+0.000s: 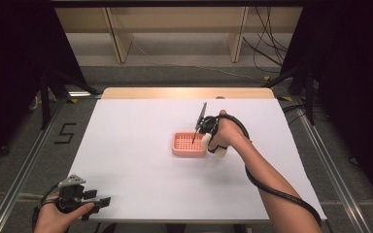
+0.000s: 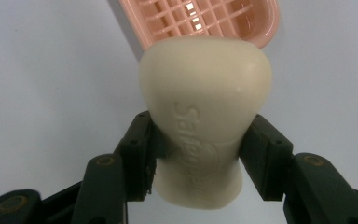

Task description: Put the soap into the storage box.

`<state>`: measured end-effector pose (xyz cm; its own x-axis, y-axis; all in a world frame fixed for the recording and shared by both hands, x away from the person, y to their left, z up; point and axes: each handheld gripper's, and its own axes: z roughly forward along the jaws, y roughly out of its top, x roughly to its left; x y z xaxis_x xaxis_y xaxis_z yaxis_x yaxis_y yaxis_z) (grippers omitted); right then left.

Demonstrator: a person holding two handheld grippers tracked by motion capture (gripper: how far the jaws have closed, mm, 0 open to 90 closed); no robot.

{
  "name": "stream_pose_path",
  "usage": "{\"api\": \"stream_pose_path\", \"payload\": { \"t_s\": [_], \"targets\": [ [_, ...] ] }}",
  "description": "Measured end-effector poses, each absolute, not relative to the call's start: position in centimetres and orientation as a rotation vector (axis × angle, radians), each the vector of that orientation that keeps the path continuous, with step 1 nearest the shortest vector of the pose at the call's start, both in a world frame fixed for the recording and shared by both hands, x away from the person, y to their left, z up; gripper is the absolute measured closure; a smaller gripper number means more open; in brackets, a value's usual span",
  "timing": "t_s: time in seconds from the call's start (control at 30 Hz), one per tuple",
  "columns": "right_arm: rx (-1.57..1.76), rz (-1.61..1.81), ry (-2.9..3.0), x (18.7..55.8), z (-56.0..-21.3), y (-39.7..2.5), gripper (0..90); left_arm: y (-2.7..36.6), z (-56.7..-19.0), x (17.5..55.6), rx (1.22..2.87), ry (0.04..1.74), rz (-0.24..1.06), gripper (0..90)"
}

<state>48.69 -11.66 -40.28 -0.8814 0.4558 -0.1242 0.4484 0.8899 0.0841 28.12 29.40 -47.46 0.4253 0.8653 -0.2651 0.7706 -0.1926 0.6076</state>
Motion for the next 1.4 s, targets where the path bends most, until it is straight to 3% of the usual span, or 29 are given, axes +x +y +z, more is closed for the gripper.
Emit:
{"api": "stream_pose_path", "payload": {
  "t_s": [1.4],
  "targets": [
    [0.626,0.052,2.903,49.8,-39.2,-9.5,50.0,29.4,-47.5,28.1,1.993,1.376,0.176,31.8]
  ]
}}
